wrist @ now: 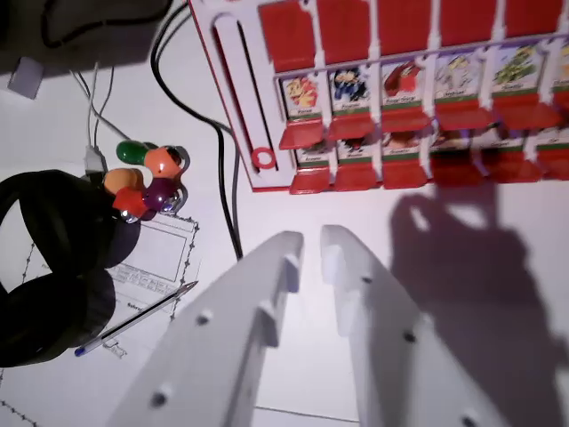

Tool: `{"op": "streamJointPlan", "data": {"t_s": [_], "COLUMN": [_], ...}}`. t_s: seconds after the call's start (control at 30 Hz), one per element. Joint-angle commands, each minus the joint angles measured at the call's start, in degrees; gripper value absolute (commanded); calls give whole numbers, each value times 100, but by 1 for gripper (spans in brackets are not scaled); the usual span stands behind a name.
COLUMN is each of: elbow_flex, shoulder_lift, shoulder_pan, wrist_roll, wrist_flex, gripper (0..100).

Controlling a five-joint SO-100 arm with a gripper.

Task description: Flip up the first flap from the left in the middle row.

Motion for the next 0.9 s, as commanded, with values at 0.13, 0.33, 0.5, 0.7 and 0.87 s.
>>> {"op": "streamJointPlan", "data": {"t_s": [0.13,0.33,0.5,0.7,0.87], "elbow_flex": [-1538,-2021,-2382,-2804,-3032], "shoulder_lift": [-1125,-2083,-2804,-3437,-3788], "shoulder_pan": [-211,-246,-255,-299,-352], "wrist_roll": [352,598,712,896,1055], "wrist_flex": [501,554,475,237,18], "gripper": [2,2,2,2,2]}}
